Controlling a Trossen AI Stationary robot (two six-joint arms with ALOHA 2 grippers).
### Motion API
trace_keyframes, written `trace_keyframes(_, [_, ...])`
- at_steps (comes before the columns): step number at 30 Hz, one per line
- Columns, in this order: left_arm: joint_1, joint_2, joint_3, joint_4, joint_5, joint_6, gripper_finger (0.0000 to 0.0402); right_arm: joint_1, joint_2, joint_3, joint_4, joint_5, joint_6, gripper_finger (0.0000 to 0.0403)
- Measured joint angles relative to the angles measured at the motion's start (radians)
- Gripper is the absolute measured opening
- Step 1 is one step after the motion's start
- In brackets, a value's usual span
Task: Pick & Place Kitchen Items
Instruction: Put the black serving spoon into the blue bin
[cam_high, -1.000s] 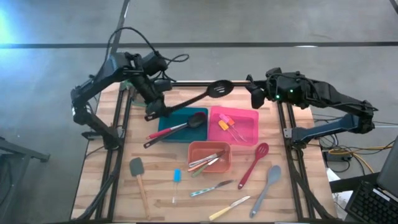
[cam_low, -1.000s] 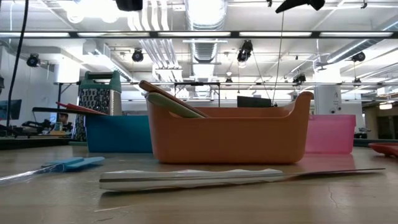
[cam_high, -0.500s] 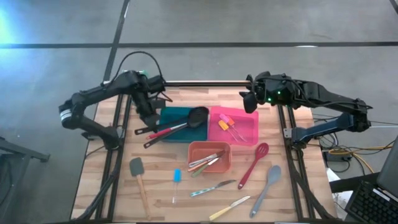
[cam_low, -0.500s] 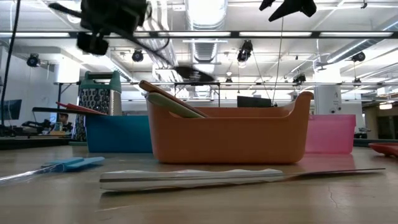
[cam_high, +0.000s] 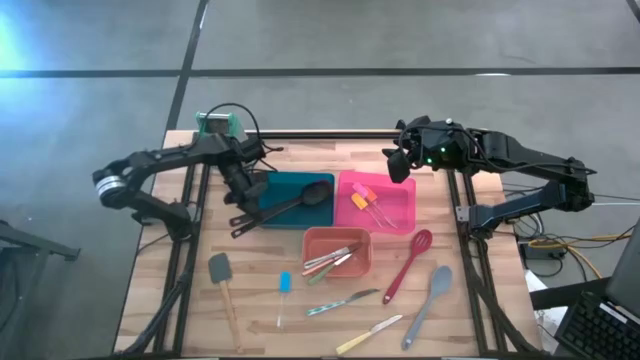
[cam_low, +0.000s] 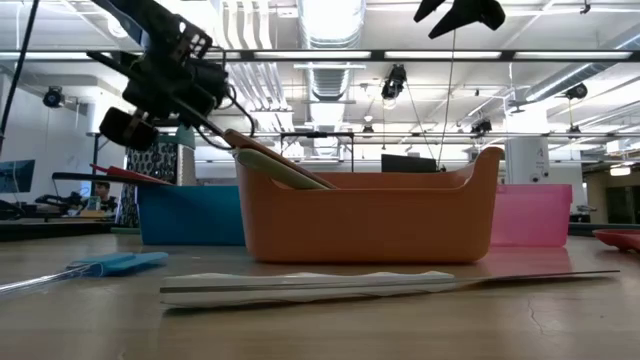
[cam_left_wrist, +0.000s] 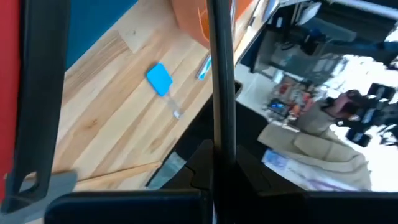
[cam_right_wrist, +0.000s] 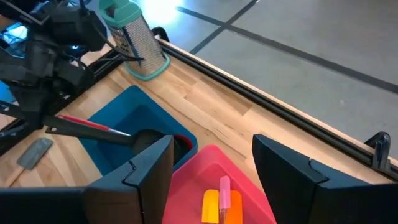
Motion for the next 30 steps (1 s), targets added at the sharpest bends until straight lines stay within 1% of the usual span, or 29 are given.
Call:
trace_keyframes(5, [0.015,0.036,-0.011,0.060,0.018,-0.020,0.0023,0.000,0.001,0.000,0.000,0.000,0.000,0.0210])
trace_keyframes(9, [0.038,0.078,-0.011,0.099,0.053,-0.022,0.0023,0.000,0.005,0.000,-0.001,0.000,0.000,0.0210])
trace_keyframes(17, [0.061,0.149,-0.011,0.098,0.063,-0.010,0.0023,0.000,0.005,-0.002,-0.029,0.000,0.000,0.0210])
trace_keyframes(21, [0.061,0.154,-0.011,0.098,0.117,-0.004,0.0026,0.000,0.005,-0.002,-0.047,0.000,0.001,0.0210])
trace_keyframes(23, [0.061,0.154,-0.011,0.095,0.155,-0.002,0.0048,0.000,0.005,-0.002,-0.046,0.000,0.002,0.0210])
trace_keyframes(27, [0.061,0.154,-0.011,0.097,0.219,0.005,0.0114,0.000,0.005,-0.002,-0.045,0.001,0.002,0.0210])
trace_keyframes(30, [0.061,0.154,-0.011,0.097,0.237,0.023,0.0152,0.000,0.005,-0.002,-0.045,0.001,0.002,0.0210])
